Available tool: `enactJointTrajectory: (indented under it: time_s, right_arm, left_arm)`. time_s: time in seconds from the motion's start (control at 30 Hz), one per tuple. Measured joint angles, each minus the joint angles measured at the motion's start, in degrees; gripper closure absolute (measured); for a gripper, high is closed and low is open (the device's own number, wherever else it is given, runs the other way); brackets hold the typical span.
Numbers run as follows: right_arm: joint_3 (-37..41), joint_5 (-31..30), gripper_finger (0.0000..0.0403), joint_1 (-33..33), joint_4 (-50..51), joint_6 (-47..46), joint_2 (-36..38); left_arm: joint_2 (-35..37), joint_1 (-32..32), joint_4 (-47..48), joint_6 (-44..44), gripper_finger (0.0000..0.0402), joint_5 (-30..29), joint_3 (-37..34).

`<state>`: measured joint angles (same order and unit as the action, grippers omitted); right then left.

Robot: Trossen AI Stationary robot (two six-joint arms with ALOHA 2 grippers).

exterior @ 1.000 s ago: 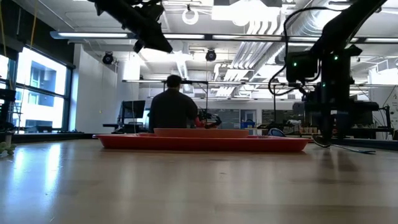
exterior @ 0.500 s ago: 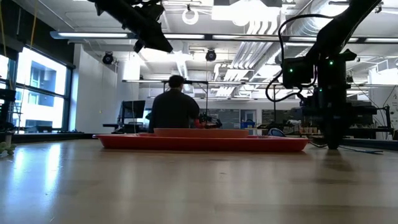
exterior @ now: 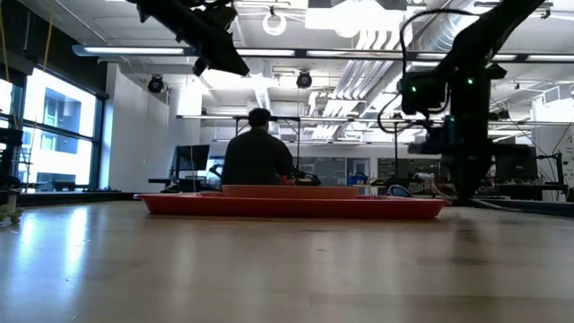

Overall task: Pick and place plate/cup/fork/spoon on tray
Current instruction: Put the blue spoon on the red serving tray to the right of the light orange plate

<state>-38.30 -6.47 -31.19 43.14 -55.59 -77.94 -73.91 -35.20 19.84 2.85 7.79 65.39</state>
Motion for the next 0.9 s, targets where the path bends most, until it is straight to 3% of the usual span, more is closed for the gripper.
enactJointTrajectory:
  time_s: [0.27,0.6,0.9]
  right_arm:
    - [-8.4,-0.3,0.0401,0.1,2.5,-0.4,0.4]
    - [-21.2,-7.7,0.0402,0.1,1.7,-0.3,0.4]
    - [-26.2,-10.0,0.0402,0.1,-6.8,2.0,0.4]
  left_arm:
    - [0.0,0.0,0.0,0.0,0.0373,0.0,0.0]
    - [0.0,0.0,0.0,0.0,0.0373,0.0,0.0]
    - [0.0,0.0,0.0,0.0,0.0374,0.0,0.0]
